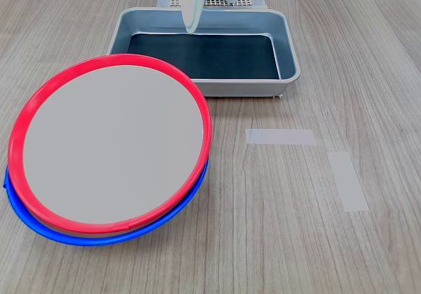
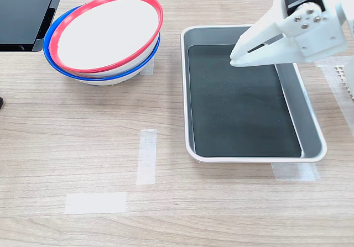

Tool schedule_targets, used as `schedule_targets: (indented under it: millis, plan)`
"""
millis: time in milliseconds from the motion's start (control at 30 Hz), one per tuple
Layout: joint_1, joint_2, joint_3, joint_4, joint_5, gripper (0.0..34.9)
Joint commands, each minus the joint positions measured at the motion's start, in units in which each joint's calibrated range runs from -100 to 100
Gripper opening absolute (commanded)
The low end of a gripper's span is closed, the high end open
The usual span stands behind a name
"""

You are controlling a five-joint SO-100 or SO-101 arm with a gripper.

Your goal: Lift the stacked dish and set it down on the table.

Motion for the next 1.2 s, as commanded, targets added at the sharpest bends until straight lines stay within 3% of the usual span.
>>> schedule_targets:
  millis: [0,1167]
  plan:
    - [0.3,-0.3,0.0,0.2,0.0,0.3]
    - [-0.9,-0.3,0.0,0.2,0.8,0.3]
